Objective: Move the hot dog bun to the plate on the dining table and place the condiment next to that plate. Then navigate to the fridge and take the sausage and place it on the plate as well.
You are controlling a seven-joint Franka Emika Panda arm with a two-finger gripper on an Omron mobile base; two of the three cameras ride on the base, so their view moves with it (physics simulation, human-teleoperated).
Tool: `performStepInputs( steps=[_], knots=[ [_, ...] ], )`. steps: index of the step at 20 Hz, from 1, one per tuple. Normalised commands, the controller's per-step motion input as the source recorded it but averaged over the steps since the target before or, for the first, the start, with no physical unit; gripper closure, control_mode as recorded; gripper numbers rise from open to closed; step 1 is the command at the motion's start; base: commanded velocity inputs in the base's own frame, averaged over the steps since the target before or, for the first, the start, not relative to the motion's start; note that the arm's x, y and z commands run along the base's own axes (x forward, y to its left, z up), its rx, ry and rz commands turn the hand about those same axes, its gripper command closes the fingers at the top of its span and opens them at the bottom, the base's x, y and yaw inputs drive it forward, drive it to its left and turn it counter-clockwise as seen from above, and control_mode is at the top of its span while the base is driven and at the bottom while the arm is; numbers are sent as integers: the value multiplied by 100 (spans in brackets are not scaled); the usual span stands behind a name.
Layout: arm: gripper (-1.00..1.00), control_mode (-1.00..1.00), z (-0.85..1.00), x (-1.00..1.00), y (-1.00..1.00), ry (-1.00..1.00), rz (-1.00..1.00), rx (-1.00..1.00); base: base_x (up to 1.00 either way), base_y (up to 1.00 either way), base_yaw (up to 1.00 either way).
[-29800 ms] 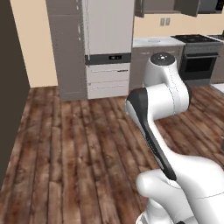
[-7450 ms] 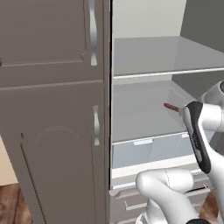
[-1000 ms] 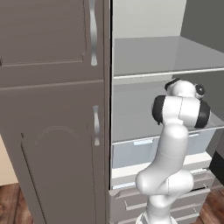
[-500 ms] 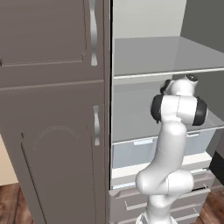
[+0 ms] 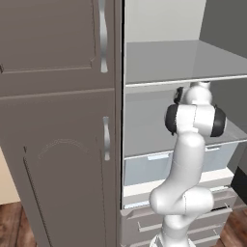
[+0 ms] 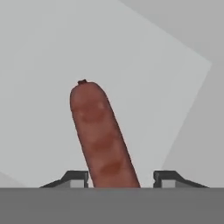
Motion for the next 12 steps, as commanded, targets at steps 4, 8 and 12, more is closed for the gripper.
performStepInputs(
  steps=[4,8,12],
  knots=[
    [100,-100,-62,-77,0,15,-1,0,0,0,0],
    [100,-100,-52,-100,0,4,0,0,0,0,0],
    [100,-100,-44,-100,0,0,0,0,0,0,0]
  ],
)
